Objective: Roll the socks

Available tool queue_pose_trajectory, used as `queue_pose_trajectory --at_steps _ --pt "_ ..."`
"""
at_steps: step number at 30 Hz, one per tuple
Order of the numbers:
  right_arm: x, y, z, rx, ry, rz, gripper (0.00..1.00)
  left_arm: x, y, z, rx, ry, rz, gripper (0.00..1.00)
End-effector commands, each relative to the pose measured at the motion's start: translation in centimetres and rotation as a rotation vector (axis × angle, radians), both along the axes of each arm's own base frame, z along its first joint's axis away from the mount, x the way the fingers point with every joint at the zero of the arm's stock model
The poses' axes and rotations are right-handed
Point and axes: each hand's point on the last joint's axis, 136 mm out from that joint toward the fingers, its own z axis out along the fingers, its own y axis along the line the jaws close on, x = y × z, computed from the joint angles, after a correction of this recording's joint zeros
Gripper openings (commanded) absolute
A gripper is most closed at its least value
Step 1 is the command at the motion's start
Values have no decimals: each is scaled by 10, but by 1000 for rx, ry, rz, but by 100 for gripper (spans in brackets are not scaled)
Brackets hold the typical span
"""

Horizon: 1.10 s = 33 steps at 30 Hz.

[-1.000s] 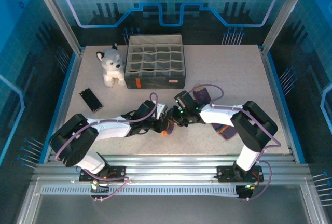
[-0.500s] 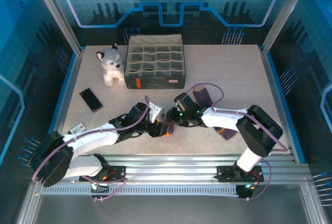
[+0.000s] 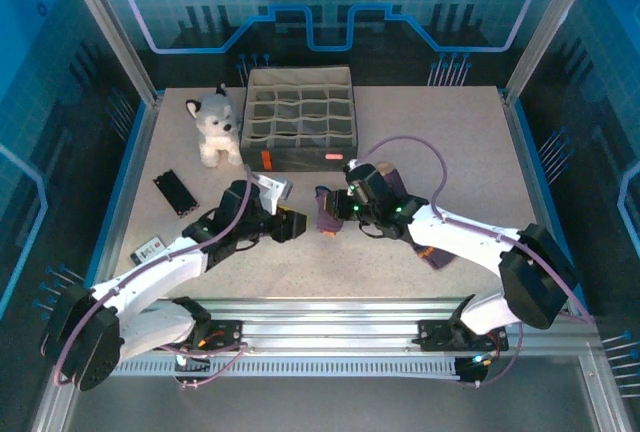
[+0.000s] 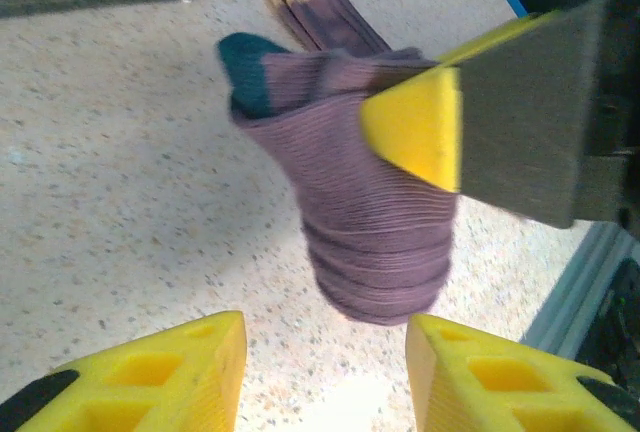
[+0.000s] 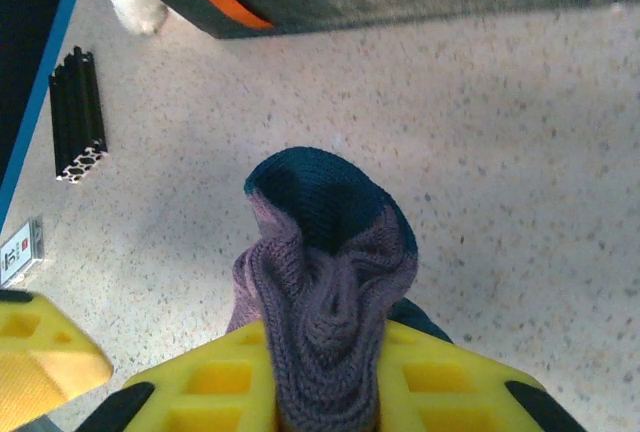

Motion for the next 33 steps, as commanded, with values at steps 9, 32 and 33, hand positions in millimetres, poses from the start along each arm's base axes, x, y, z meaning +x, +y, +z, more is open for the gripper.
queue_pose_trajectory --at_steps 9,32,33 --pt "57 -8 67 39 -194 16 0 54 -9 27 -131 65 2 48" --pt "199 -2 114 -33 -483 20 0 173 10 50 15 12 141 45" --pt "206 0 115 -38 -503 24 0 178 9 50 17 15 143 45"
